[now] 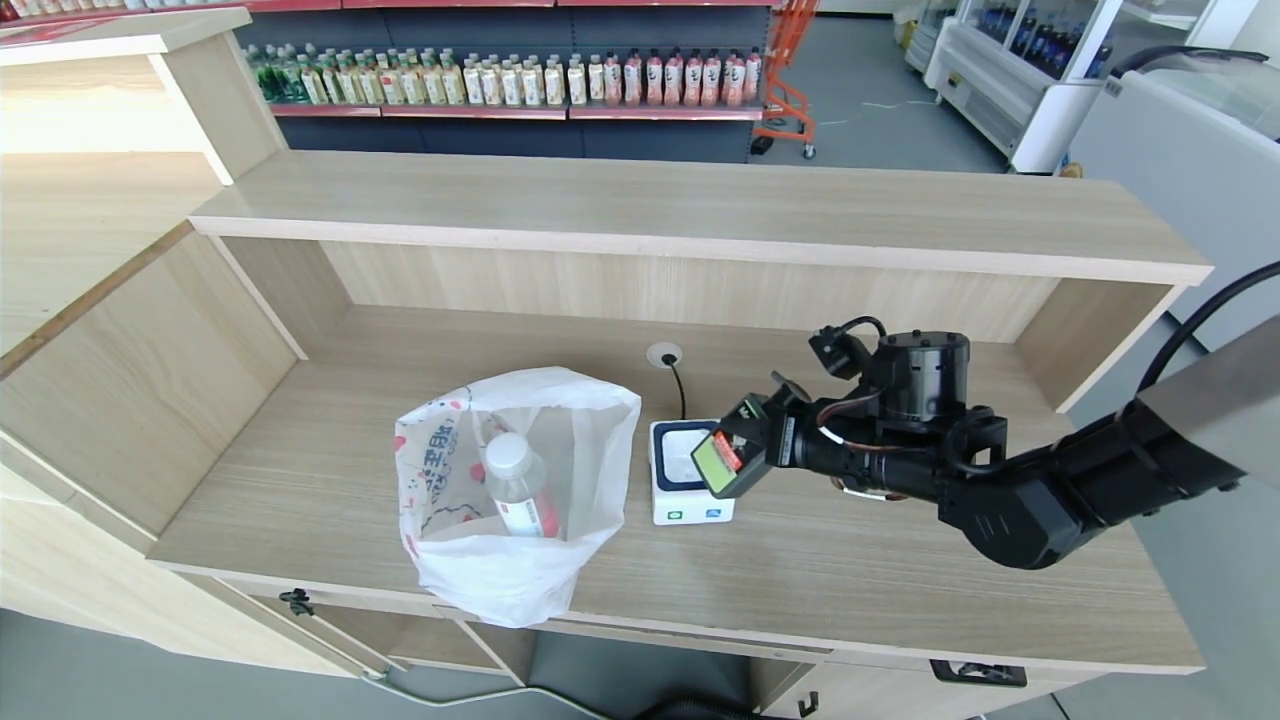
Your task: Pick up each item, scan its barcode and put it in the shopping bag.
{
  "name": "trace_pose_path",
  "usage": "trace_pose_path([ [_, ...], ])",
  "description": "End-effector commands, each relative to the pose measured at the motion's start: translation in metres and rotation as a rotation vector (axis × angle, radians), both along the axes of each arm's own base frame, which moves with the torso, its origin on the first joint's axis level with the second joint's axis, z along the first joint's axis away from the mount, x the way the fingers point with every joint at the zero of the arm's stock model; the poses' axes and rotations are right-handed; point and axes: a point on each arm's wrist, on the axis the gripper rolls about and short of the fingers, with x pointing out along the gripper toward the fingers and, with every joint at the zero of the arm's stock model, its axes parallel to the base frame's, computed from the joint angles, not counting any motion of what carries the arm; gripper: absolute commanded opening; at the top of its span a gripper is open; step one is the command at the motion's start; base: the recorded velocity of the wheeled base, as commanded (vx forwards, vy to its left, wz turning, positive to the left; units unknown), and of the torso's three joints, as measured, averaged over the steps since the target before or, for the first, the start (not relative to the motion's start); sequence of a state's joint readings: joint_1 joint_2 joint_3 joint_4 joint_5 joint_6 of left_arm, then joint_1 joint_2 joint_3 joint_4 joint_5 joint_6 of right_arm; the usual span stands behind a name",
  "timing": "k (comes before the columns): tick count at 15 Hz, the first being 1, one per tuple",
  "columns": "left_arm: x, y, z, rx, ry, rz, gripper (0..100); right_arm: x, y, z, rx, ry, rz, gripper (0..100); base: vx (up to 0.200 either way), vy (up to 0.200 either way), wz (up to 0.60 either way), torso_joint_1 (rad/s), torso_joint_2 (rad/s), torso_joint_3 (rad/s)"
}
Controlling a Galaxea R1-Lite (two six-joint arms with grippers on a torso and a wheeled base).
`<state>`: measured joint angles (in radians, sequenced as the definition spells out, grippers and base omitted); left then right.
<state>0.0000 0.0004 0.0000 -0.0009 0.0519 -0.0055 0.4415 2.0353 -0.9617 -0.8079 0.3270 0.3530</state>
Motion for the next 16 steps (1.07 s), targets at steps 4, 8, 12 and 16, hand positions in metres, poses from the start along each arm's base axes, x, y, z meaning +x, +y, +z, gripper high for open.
trace_pose_path([
  [4, 0.000, 0.000, 0.000, -0.001, -0.001, 0.000, 100, 0.016, 0.000, -0.007, 0.005, -0.009, 0.007, 0, 0.000, 0.000, 0.00, 0.000, 0.00, 0.000],
  [8, 0.000, 0.000, 0.000, -0.001, -0.001, 0.000, 100, 0.023, 0.003, -0.014, 0.005, -0.009, 0.010, 0, 0.000, 0.000, 0.00, 0.000, 0.00, 0.000],
  [12, 0.000, 0.000, 0.000, -0.001, -0.001, 0.000, 100, 0.026, 0.006, -0.020, 0.020, -0.009, 0.046, 0, 0.000, 0.000, 0.00, 0.000, 0.00, 0.000],
  [16, 0.000, 0.000, 0.000, -0.001, -0.001, 0.000, 100, 0.036, 0.008, -0.030, 0.037, -0.015, 0.063, 0, 0.000, 0.000, 0.00, 0.000, 0.00, 0.000],
])
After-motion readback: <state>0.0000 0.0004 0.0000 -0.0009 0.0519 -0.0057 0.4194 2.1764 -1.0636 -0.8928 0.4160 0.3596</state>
